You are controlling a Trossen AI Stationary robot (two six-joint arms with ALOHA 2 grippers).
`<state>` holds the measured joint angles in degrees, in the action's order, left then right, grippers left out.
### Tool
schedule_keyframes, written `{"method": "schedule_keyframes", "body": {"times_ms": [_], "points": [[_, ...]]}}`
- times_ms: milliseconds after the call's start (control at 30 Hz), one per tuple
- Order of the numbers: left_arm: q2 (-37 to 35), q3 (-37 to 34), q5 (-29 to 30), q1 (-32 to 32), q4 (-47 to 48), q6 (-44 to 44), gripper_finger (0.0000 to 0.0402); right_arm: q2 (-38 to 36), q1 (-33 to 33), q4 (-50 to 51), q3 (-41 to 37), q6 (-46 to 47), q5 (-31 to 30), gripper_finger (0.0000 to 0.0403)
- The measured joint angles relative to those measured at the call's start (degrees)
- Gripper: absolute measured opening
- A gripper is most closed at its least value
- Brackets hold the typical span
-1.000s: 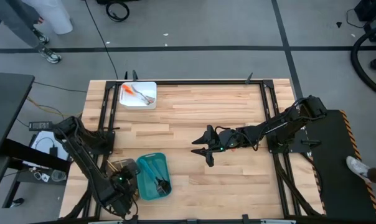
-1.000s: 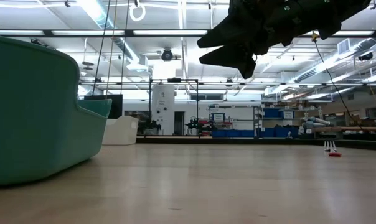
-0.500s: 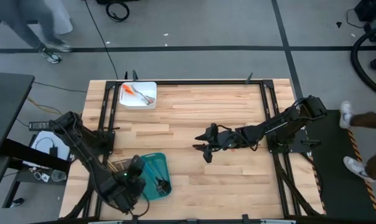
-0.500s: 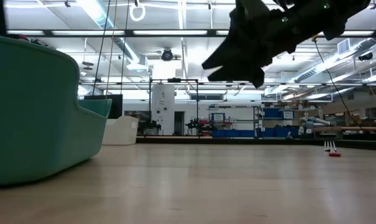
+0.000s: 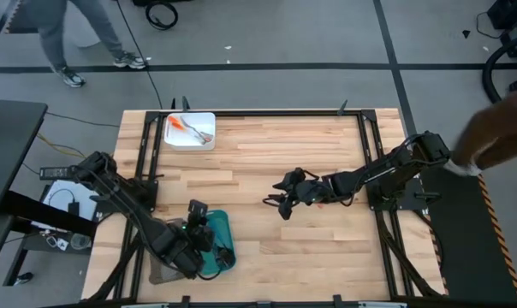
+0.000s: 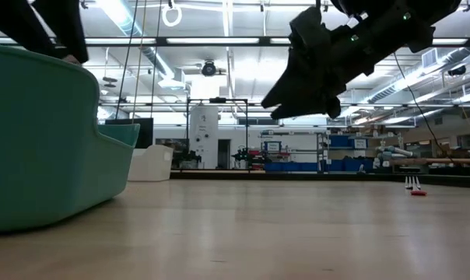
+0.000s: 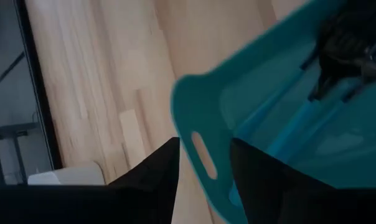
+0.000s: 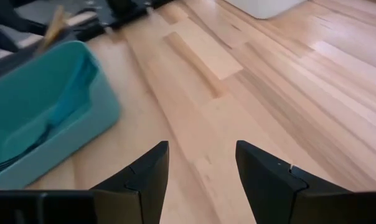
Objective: Sort silverware by color (type)
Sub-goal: Put the orange fork into the white bin
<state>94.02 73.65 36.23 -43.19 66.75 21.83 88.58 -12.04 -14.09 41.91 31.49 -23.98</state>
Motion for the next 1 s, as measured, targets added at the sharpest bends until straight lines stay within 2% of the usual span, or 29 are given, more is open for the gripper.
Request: {"method": "schedule_keyframes", "body": {"times_ms": [267, 600, 767, 1000], "points": [[0.0, 0.0, 3.7, 2.2, -2.7, -3.7, 0.0148, 0.0, 1.2, 10.7, 0.0, 8.9, -4.5, 0.0197], [0.0, -0.3, 5.4, 2.6, -9.1, -10.5, 0.0148, -0.2, 2.8, 16.8, 0.0, 13.7, -4.9, 0.0197], [0.0, -4.9, 5.7, 2.9, -16.3, -13.8, 0.0148, -0.6, 3.9, 20.5, 0.0, 17.1, -5.0, 0.0197], [-1.1, -10.1, 5.8, 3.7, -21.6, -14.7, 0.0148, -1.3, 4.4, 29.5, 0.1, 24.1, -6.1, 0.0197]]}}
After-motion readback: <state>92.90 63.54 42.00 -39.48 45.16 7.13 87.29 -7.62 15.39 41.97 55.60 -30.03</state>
